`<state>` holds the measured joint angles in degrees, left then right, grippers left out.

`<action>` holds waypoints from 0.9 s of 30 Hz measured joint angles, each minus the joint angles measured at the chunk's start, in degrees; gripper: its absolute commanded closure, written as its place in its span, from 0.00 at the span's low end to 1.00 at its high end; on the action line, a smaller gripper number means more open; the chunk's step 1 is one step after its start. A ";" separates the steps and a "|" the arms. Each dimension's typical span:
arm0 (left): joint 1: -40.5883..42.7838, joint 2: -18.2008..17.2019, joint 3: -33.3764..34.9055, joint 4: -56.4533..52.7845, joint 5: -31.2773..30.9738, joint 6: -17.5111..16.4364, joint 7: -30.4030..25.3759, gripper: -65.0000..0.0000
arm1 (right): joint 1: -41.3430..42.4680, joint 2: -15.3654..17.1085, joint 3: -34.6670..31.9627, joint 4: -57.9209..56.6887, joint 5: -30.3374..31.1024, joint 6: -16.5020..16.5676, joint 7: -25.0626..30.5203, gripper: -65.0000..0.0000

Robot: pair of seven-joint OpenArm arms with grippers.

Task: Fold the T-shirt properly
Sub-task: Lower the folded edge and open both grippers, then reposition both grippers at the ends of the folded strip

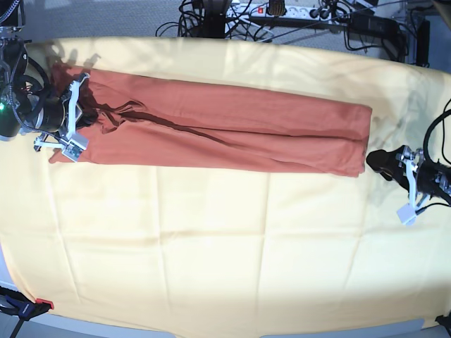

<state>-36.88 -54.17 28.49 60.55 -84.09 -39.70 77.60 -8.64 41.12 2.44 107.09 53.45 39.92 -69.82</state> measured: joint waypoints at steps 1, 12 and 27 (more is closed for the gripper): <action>0.00 -0.28 0.00 0.00 0.02 0.00 0.02 0.44 | 0.26 0.00 0.00 0.00 0.13 0.02 -0.04 0.71; 0.50 -1.09 -7.96 0.00 0.09 0.00 0.35 0.45 | 5.44 0.63 5.57 2.29 15.19 0.00 -0.22 0.86; 8.15 -1.22 -35.30 -0.20 0.13 3.26 1.99 0.45 | -1.79 -5.20 8.17 1.55 -2.49 -0.24 9.49 1.00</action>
<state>-28.73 -55.40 -6.81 60.36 -83.96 -36.45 79.59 -10.44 35.92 10.61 108.64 50.96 39.68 -60.34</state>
